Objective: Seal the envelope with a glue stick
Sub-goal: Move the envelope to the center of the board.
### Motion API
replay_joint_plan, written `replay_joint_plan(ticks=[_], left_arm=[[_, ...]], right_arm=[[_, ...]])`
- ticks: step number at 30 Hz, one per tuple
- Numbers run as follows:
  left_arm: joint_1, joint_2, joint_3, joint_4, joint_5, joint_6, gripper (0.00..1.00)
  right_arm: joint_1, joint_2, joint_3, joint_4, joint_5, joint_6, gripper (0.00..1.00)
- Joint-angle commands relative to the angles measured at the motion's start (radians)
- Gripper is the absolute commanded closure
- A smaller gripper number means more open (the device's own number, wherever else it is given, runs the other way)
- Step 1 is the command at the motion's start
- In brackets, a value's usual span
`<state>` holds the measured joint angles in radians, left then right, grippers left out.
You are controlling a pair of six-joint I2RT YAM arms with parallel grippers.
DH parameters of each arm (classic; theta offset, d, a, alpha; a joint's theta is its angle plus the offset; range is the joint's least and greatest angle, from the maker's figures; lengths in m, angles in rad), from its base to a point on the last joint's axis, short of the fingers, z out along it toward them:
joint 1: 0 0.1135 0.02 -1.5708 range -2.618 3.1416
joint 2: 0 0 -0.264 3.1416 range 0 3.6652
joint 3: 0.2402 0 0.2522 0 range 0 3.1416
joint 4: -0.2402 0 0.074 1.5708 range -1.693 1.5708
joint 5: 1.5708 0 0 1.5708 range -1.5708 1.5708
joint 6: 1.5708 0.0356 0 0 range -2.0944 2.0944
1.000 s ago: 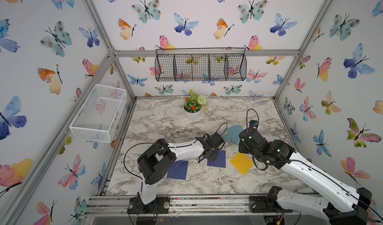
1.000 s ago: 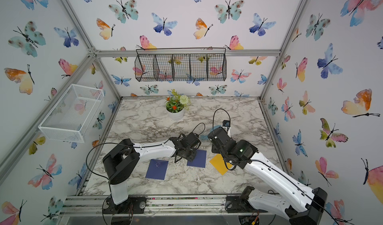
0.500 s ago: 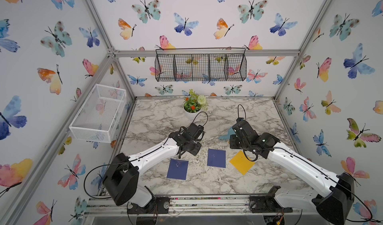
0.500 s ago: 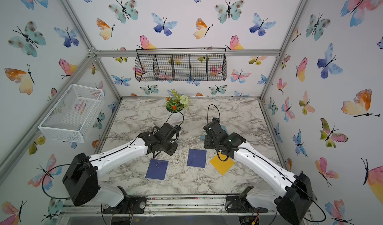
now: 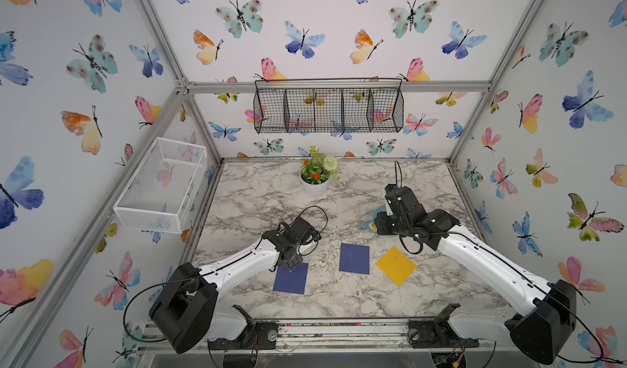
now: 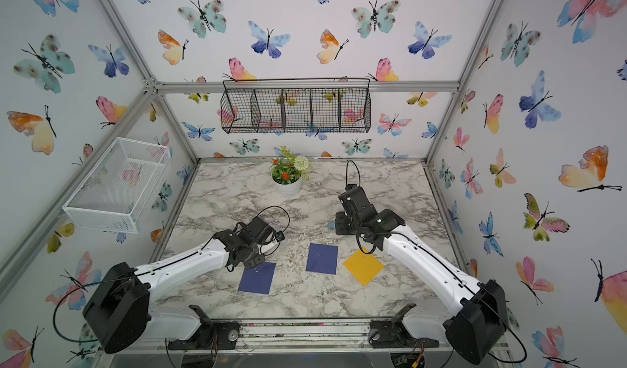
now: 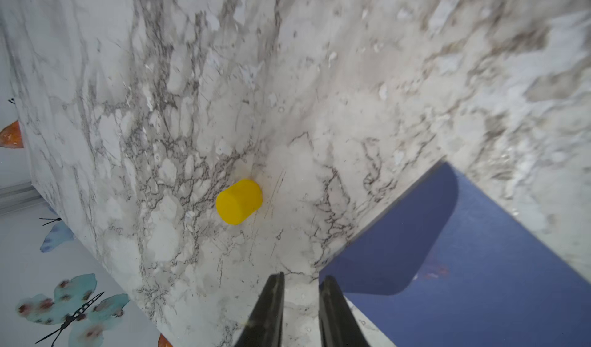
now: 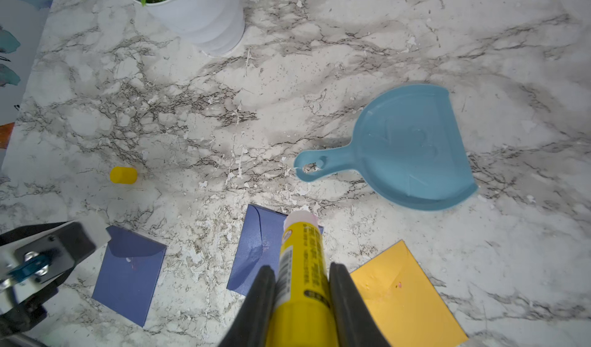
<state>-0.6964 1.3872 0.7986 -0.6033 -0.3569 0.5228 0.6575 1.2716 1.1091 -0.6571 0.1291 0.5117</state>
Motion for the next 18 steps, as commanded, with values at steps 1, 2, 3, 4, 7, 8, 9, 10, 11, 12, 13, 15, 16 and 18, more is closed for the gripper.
replay_joint_plan(ticks=[1,2,3,4,7,8,9,10,11,12,13,15,16,18], left_arm=[[0.018,0.042,0.018,0.003,0.001,0.071,0.64],[0.018,0.050,0.026,-0.004,0.035,0.074,0.62],[0.018,0.053,0.042,-0.017,0.078,0.070,0.61],[0.018,0.050,0.053,-0.026,0.106,0.069,0.60],[0.017,0.025,0.069,-0.038,0.180,0.066,0.58],[0.018,0.016,0.076,-0.049,0.206,0.070,0.58],[0.017,0.006,0.080,-0.056,0.232,0.075,0.58],[0.017,-0.002,0.083,-0.059,0.251,0.075,0.58],[0.017,-0.006,0.083,-0.059,0.274,0.079,0.57],[0.016,-0.010,0.082,-0.061,0.301,0.085,0.57],[0.017,-0.008,0.080,-0.061,0.318,0.089,0.57],[0.007,0.010,0.077,-0.059,0.323,0.091,0.57],[0.003,0.021,0.077,-0.059,0.317,0.091,0.57],[-0.001,0.045,0.081,-0.059,0.309,0.092,0.57]], right_arm=[[-0.015,-0.001,0.023,0.011,-0.028,-0.033,0.97],[-0.018,-0.002,0.021,0.011,-0.029,-0.036,0.97],[-0.019,-0.006,0.020,0.010,-0.027,-0.039,0.97],[-0.021,-0.007,0.020,0.009,-0.026,-0.041,0.97],[-0.024,-0.019,0.015,0.003,-0.019,-0.040,0.97],[-0.025,-0.025,0.010,0.005,-0.018,-0.038,0.97],[-0.025,-0.030,0.005,0.006,-0.017,-0.038,0.97],[-0.025,-0.033,0.001,0.006,-0.016,-0.035,0.97],[-0.027,-0.038,-0.004,0.008,-0.014,-0.034,0.97],[-0.027,-0.039,-0.008,0.009,-0.013,-0.034,0.97],[-0.026,-0.040,-0.011,0.009,-0.011,-0.033,0.97],[-0.027,-0.041,-0.014,0.010,-0.008,-0.027,0.97],[-0.027,-0.043,-0.014,0.009,-0.008,-0.025,0.98],[-0.027,-0.046,-0.014,0.010,-0.006,-0.015,0.97]])
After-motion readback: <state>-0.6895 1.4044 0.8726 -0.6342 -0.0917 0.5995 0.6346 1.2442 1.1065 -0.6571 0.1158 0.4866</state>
